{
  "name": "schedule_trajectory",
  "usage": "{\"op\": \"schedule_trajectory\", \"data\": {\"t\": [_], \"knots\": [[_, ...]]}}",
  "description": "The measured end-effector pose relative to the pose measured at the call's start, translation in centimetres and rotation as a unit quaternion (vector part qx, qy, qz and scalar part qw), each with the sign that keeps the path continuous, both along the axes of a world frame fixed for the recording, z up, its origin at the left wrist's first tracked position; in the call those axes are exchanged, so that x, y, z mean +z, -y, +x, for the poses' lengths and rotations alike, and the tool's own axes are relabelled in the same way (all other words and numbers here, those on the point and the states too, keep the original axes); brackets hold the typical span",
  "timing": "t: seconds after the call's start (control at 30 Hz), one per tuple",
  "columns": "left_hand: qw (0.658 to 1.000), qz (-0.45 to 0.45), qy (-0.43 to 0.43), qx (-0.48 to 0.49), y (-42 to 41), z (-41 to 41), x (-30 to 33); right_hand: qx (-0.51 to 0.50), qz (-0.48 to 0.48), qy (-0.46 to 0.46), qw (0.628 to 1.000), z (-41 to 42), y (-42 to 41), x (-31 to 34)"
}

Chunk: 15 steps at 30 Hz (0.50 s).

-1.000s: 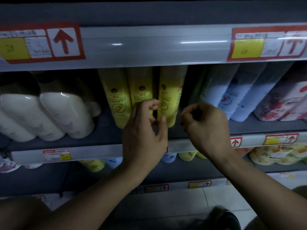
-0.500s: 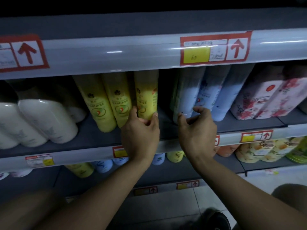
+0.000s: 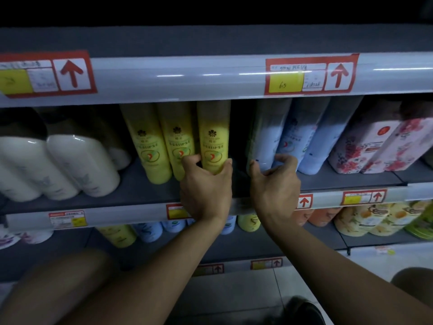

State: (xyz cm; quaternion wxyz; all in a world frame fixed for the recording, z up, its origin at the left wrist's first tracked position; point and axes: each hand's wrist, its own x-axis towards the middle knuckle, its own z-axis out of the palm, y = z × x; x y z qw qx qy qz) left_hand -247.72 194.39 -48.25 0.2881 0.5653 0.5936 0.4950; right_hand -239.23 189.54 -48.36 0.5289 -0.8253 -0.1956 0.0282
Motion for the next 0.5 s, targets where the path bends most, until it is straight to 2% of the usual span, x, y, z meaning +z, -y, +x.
{"op": "schedule_trajectory", "data": {"t": [0.23, 0.5], "knots": [[0.997, 0.046, -0.047, -0.033, 0.0, -0.2, -1.0, 0.013, -0.024, 0.012, 1.000, 0.3, -0.3, -0.4], [0.994, 0.080, -0.045, -0.058, -0.2, -0.6, -1.5, 0.012, -0.031, 0.016, 0.999, 0.3, -0.5, -0.6]]}}
